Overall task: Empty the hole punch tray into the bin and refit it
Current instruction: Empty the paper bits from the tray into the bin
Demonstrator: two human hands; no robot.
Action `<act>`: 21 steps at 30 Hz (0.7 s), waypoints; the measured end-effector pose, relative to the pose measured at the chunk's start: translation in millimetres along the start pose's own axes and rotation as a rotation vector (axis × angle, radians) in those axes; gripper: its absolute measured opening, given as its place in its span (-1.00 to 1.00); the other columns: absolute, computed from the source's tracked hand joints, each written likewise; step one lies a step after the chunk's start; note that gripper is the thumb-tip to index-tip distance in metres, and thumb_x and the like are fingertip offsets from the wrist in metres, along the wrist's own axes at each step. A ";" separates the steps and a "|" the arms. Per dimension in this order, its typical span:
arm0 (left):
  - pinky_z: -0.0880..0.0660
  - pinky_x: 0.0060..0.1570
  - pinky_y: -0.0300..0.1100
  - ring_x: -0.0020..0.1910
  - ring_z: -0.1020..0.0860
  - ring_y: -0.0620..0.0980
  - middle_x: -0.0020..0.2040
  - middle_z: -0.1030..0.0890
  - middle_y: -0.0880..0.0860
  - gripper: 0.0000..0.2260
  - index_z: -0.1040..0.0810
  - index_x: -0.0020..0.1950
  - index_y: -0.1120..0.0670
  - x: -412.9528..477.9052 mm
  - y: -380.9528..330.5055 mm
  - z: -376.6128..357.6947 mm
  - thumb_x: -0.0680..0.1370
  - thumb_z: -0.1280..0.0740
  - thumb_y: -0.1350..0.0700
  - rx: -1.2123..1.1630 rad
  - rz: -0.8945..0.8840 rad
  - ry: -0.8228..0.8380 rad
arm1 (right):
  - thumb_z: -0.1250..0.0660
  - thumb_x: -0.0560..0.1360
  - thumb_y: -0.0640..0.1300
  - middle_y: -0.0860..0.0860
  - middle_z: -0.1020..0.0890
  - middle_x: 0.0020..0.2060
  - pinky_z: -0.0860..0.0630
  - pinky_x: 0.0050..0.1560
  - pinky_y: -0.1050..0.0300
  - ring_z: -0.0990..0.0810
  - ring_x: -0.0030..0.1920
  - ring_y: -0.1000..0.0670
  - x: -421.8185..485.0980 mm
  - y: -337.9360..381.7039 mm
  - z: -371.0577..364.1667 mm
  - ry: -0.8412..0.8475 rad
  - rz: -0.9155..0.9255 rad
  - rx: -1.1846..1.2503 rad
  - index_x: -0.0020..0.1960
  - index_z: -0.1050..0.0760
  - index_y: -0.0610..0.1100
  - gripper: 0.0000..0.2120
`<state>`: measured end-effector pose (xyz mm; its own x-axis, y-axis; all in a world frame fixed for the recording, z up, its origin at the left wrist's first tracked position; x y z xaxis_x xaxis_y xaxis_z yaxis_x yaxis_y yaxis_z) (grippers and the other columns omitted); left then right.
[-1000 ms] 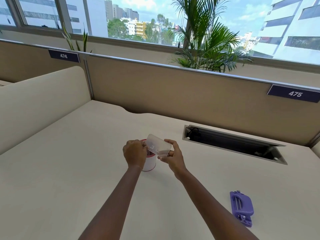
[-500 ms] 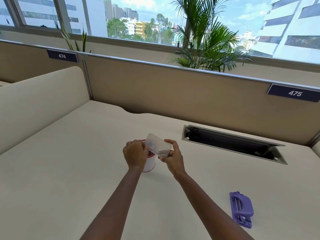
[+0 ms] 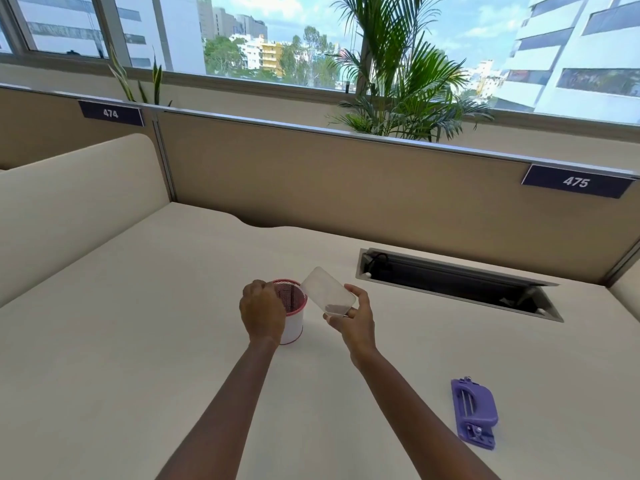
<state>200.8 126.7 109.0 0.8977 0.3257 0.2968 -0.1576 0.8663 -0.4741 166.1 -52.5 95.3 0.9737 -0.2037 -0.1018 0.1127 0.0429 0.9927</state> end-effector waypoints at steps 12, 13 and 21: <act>-0.49 0.05 -0.05 0.12 -0.53 0.17 0.20 -0.51 0.22 -0.53 -0.32 0.39 0.19 -85.9 -60.9 -58.3 0.63 0.05 -0.08 -1.514 0.521 0.582 | -0.34 0.40 -0.46 -0.06 -0.58 -0.04 -0.63 -0.13 0.26 -0.62 -0.04 -0.07 -40.6 -27.2 23.4 0.114 -0.165 0.353 0.27 -0.23 -0.07 -0.43; -0.49 0.04 -0.05 0.07 -0.54 0.13 0.20 -0.50 0.21 -0.48 -0.31 0.40 0.17 -94.4 -65.7 -65.4 0.62 0.09 -0.14 -1.622 0.586 0.664 | -0.35 0.40 -0.44 -0.04 -0.58 -0.05 -0.63 -0.17 0.29 -0.62 -0.05 -0.04 -44.9 -30.5 25.8 0.113 -0.170 0.323 0.27 -0.24 -0.06 -0.44; -0.36 0.16 0.03 0.03 -0.51 0.13 0.08 -0.55 0.19 -0.40 -0.29 0.41 0.16 -130.1 -79.1 -88.1 0.58 0.12 -0.23 -1.914 0.833 0.890 | -0.34 0.48 -0.07 -0.01 -0.62 -0.14 -0.57 -0.12 0.27 -0.64 -0.15 0.02 -64.9 -37.5 77.9 0.022 -0.104 -0.228 0.24 -0.38 -0.08 -0.64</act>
<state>132.7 -17.6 34.9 0.8464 -0.3624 -0.3901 -0.5102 -0.7618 -0.3992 83.3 -117.1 69.7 0.9583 -0.1972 -0.2066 0.2520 0.2432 0.9367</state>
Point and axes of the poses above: each hand's wrist, its own x-axis towards the middle knuckle, its own z-axis out of the back of the hand, y = z × x, the point moved 7 cm from there along x, towards the middle knuckle
